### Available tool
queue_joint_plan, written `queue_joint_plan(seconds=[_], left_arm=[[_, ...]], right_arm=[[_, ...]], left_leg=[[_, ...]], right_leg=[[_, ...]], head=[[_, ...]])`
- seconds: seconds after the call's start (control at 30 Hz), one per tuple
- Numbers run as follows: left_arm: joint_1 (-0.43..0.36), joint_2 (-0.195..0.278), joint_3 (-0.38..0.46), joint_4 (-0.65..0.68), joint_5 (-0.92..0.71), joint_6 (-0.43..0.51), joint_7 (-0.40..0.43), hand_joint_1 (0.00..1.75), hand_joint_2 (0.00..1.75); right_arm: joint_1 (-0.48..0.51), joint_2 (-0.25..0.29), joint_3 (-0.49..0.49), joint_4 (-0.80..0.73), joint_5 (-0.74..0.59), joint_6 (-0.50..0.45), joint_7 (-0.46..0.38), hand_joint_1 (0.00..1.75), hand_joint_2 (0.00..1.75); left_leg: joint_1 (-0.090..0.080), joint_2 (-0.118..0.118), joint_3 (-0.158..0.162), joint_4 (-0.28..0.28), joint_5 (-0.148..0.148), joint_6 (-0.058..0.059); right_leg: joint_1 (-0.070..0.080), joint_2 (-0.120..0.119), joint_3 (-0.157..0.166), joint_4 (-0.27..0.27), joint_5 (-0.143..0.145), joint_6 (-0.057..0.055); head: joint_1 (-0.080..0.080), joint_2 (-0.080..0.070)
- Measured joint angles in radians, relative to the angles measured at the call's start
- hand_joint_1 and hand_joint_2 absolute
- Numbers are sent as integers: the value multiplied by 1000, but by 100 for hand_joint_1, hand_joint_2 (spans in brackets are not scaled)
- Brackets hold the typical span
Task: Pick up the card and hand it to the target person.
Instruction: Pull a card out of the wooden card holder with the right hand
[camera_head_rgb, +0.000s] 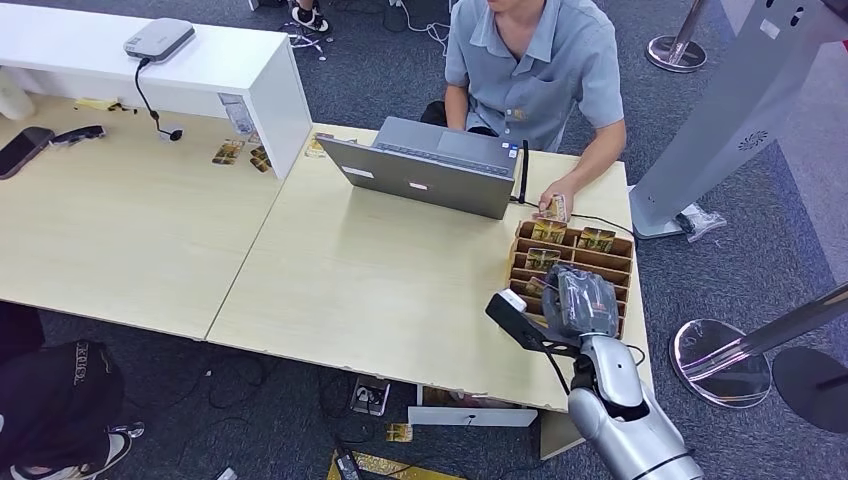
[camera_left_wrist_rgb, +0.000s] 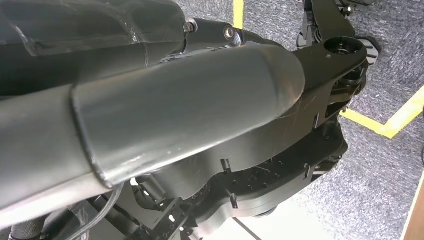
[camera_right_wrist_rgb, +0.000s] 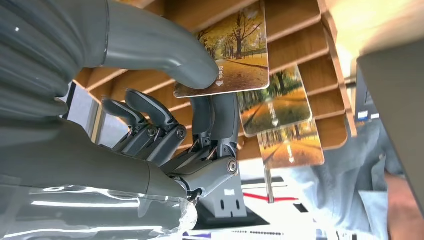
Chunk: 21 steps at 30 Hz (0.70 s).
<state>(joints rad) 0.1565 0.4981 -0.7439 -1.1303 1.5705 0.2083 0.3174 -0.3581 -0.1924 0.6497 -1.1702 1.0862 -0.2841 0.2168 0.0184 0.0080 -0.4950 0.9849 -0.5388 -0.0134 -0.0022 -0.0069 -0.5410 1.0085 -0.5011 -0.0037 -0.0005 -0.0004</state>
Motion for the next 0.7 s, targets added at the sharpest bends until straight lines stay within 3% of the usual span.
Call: queue_joint_plan(seconds=[0.33, 0.7], left_arm=[[-1, -1, -5, 0, 0, -4, 0, 0, 0], [-4, 0, -7, 1, 0, -25, 2, 0, 0]], right_arm=[[9, -2, -32, -62, 65, -62, 10, 175, 175], [-3, -13, -96, -243, 140, -59, 25, 175, 175]], left_leg=[[0, 0, 0, 0, 0, 0], [0, 0, 0, 0, 0, 0]], right_leg=[[0, 0, 0, 0, 0, 0], [0, 0, 0, 0, 0, 0]], head=[[0, 0], [0, 0]])
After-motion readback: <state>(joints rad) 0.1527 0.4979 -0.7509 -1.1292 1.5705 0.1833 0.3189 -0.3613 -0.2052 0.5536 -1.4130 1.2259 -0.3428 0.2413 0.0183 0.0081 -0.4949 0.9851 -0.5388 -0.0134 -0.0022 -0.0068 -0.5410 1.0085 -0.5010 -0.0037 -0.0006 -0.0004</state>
